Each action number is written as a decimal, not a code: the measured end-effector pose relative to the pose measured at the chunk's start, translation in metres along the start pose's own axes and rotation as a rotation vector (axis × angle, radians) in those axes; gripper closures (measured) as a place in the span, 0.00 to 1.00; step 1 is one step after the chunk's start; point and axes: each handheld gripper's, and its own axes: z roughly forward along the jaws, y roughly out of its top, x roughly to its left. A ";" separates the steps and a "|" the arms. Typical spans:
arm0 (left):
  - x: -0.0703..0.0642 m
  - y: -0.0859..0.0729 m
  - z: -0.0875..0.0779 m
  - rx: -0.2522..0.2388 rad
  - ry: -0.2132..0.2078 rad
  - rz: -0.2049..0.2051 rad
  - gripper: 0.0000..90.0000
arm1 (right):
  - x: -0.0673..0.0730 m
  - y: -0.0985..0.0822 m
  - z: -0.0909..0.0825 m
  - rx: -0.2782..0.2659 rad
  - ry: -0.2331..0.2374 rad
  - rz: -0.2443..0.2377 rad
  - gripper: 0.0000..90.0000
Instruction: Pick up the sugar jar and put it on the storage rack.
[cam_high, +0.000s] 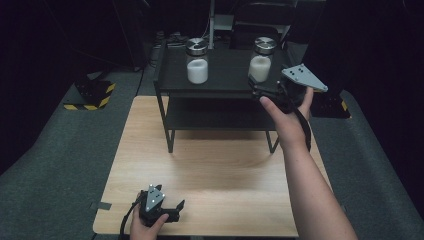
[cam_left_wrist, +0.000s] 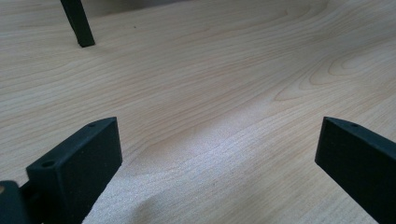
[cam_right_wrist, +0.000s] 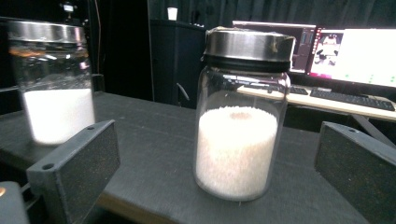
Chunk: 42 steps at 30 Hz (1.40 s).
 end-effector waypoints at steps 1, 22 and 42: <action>0.000 0.000 0.000 0.000 0.000 0.001 0.01 | 0.000 -0.001 -0.003 -0.005 0.002 0.002 0.00; -0.001 -0.001 0.000 -0.005 -0.005 -0.016 0.01 | 0.003 -0.049 -0.066 -0.066 0.078 -0.034 0.00; -0.002 -0.001 0.000 -0.002 -0.002 -0.006 0.01 | 0.004 -0.109 -0.110 -0.017 0.096 -0.039 0.00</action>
